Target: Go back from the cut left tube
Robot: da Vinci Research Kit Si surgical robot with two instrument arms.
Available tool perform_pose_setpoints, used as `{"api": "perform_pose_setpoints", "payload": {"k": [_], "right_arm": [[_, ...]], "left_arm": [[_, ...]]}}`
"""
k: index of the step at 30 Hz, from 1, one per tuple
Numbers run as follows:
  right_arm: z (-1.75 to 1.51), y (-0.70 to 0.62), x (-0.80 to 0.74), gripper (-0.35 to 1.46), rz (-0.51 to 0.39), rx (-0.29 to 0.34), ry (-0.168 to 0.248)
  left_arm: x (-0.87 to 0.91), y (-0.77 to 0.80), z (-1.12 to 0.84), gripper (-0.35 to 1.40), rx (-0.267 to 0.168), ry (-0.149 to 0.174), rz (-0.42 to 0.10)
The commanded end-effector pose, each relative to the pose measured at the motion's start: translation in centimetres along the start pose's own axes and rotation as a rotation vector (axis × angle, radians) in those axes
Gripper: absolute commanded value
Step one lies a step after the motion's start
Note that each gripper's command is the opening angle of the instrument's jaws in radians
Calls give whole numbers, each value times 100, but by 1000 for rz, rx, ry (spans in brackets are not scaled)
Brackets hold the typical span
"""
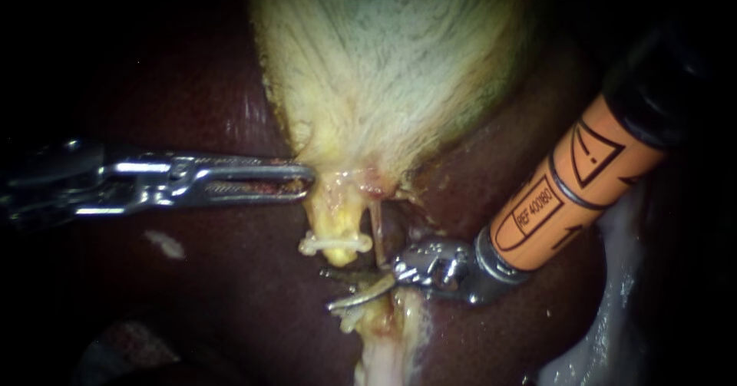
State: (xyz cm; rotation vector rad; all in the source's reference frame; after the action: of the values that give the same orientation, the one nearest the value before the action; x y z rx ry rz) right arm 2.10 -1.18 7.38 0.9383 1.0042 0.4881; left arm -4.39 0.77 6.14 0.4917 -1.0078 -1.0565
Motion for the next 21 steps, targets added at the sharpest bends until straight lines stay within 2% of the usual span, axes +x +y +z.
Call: {"api": "perform_pose_setpoints", "payload": {"k": [1, 4, 8, 10, 13, 16, 21], "right_arm": [[-1, -3, 0, 115, -19, 1, 0], [-7, -12, -4, 123, -76, 10, -5], [-24, -26, -8, 115, -191, 23, -10], [-35, -32, -10, 121, -305, -31, 9], [-53, -37, -10, 135, -386, -130, 35], [-73, -33, -4, 143, -442, -199, 45], [-117, -27, 2, 143, -520, -269, 40]], "left_arm": [[0, 0, 0, -35, 0, 0, 0], [0, 0, 0, -35, 0, 0, 0], [0, 0, 0, -35, 0, 0, 0], [0, 1, 0, -35, 0, 0, 0], [0, 1, 0, -35, 0, 0, 0], [0, 1, 0, -35, 0, 0, 0], [0, 1, 0, -35, 0, 0, 0]]}}
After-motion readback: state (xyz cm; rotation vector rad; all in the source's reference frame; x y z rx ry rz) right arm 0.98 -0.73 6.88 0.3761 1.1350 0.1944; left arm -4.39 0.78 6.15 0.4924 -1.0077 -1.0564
